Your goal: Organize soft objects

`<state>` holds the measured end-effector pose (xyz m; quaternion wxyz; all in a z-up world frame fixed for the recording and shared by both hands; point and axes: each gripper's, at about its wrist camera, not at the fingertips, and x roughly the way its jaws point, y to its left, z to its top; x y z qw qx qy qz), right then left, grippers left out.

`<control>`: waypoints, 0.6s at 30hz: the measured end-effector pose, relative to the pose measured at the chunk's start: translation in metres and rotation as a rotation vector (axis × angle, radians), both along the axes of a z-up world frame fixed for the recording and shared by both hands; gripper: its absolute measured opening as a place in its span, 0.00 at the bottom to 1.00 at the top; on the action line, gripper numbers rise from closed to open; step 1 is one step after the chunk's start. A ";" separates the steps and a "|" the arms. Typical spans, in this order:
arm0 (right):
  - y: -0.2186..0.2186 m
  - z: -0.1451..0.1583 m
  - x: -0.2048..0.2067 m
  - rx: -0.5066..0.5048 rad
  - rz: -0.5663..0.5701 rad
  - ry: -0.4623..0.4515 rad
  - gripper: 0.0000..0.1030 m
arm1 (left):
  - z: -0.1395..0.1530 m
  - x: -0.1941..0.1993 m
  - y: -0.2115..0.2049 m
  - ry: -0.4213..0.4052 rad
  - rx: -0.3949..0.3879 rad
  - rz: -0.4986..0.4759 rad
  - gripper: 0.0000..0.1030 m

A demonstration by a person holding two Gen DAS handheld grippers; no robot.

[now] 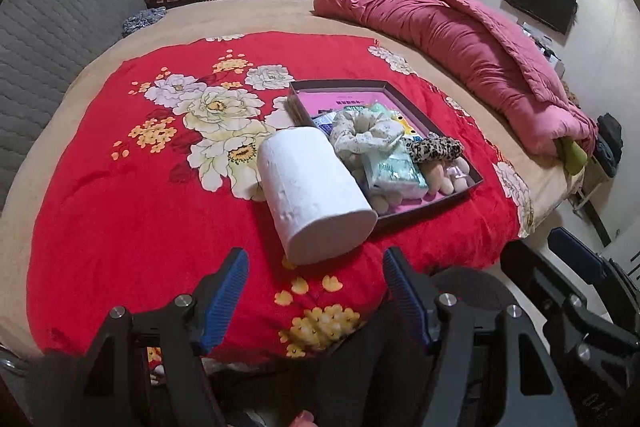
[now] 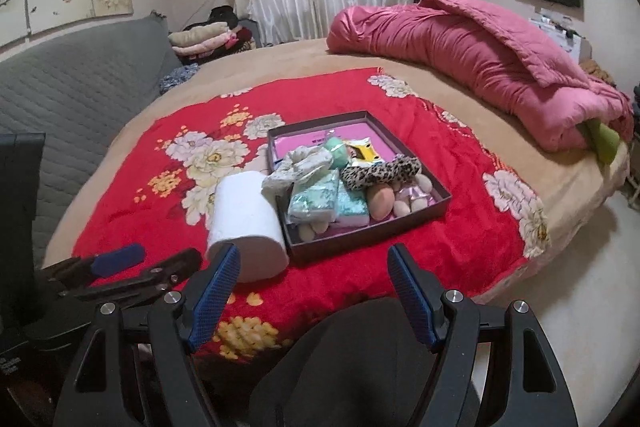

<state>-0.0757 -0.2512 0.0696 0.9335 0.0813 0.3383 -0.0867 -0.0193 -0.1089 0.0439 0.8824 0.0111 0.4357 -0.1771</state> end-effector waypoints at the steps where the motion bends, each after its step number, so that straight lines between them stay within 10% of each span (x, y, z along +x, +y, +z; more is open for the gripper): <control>1: 0.002 -0.001 -0.002 -0.006 0.002 0.008 0.75 | 0.000 -0.001 0.001 0.001 -0.001 0.000 0.67; 18: 0.003 -0.009 0.003 0.002 0.003 0.061 0.75 | -0.001 -0.001 0.009 0.007 0.008 0.011 0.67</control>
